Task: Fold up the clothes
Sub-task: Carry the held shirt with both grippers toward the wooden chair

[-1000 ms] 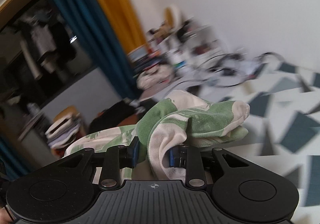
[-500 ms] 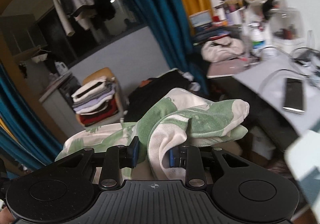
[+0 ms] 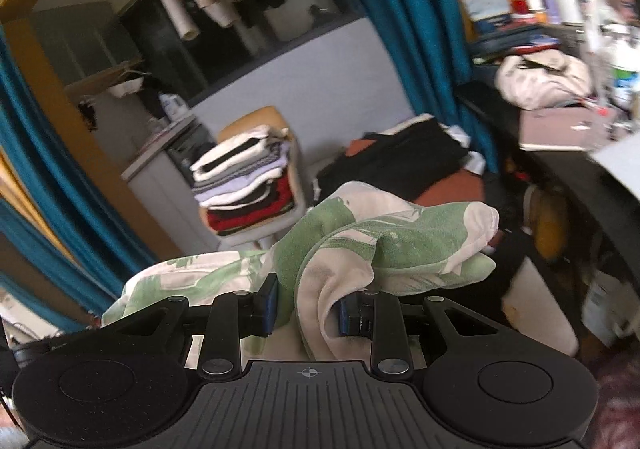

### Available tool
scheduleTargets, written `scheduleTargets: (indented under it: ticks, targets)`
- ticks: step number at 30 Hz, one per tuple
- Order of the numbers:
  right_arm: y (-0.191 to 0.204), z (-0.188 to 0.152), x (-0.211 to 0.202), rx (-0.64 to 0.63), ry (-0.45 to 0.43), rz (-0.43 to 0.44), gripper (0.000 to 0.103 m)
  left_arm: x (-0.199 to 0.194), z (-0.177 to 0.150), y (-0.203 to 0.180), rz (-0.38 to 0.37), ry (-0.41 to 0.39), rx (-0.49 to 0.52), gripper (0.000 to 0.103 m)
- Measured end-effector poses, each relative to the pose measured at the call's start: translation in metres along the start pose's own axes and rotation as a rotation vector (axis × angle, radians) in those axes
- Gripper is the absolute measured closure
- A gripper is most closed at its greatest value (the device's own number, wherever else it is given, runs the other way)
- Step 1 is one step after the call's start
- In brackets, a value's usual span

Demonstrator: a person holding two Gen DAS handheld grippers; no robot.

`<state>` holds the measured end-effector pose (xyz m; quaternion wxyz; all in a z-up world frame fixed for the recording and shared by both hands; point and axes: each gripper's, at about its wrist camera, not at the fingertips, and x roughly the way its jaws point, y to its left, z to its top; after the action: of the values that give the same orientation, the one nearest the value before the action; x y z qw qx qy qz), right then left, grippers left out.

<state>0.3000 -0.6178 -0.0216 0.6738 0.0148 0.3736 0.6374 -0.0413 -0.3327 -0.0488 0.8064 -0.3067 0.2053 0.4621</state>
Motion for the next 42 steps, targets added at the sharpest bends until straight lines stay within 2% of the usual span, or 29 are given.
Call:
scheduleTargets:
  ticks: [4,11,15,23,27,30,34,38,42]
  targets:
    - [-0.006,0.019,0.036,0.023,0.016,0.034,0.078,0.017,0.021,0.009,0.024,-0.015,-0.029,0.084]
    - [0.004,0.045,0.118,0.049,0.068,0.038,0.078,0.057,0.055,0.068,0.032,-0.009,-0.088,0.084]
    - [0.048,0.046,0.181,0.044,0.081,0.017,0.078,0.082,0.088,0.128,0.017,-0.012,-0.084,0.084]
    - [0.181,0.071,0.332,0.080,0.160,0.005,0.077,0.105,0.179,0.259,0.049,0.004,0.002,0.084]
    - [0.233,0.072,0.384,0.085,0.148,0.013,0.077,0.116,0.216,0.312,0.077,-0.011,-0.027,0.084]
    - [0.256,0.080,0.420,0.061,0.147,0.000,0.077,0.128,0.233,0.338,0.087,-0.019,-0.080,0.084]
    - [0.274,0.091,0.462,0.050,0.153,0.001,0.077,0.146,0.250,0.363,0.105,-0.037,-0.103,0.084]
    - [0.286,0.100,0.501,-0.029,0.119,-0.009,0.077,0.180,0.271,0.393,0.136,-0.032,-0.186,0.084]
    - [0.287,0.123,0.558,-0.037,0.119,0.022,0.077,0.223,0.306,0.410,0.161,-0.025,-0.189,0.084]
